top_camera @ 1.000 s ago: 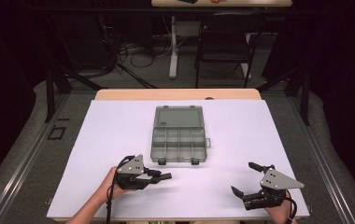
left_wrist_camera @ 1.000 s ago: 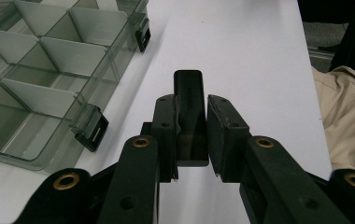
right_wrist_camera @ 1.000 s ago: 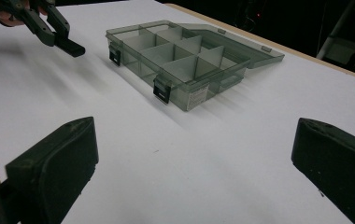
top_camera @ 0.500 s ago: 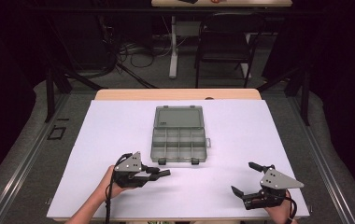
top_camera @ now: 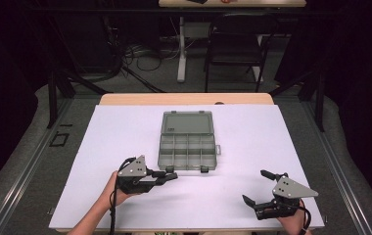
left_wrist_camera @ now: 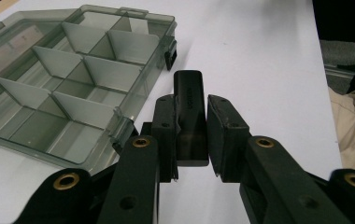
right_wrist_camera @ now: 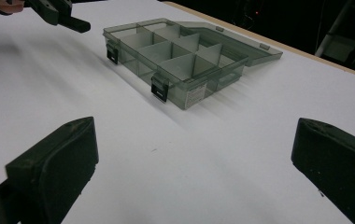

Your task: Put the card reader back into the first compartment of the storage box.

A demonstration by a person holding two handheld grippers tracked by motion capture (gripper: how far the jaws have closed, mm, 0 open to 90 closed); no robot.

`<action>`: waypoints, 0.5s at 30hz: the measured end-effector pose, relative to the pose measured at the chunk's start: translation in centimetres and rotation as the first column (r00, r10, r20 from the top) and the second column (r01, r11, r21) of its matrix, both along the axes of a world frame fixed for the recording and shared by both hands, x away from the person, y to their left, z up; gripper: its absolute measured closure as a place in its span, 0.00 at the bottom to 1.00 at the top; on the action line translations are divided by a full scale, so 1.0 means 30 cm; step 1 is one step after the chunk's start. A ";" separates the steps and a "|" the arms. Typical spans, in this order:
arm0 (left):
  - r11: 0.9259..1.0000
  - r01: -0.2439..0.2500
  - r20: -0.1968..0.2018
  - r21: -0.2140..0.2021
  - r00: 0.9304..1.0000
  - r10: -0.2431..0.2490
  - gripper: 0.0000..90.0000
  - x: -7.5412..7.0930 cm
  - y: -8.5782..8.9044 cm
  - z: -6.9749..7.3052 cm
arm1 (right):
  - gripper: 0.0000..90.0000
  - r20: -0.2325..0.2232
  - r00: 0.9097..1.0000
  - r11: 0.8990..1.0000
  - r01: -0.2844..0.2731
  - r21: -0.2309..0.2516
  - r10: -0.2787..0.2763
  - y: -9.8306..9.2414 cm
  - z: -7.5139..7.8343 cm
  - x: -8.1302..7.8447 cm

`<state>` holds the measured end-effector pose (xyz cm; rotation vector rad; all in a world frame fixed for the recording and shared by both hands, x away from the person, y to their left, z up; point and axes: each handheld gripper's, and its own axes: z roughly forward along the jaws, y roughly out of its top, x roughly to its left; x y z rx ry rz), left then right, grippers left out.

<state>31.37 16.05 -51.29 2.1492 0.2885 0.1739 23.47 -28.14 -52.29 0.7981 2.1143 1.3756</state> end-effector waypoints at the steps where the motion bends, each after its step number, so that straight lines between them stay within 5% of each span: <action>1: 1.000 -0.004 0.002 -0.001 1.000 0.004 0.82 0.001 0.000 0.002 | 0.00 0.000 1.000 1.000 0.000 0.000 0.000 0.000 0.000 0.000; 15: 0.998 -0.048 0.002 -0.030 0.999 0.048 0.82 0.018 0.009 0.029 | 0.00 -0.005 1.000 1.000 0.000 0.001 0.000 0.000 -0.001 0.001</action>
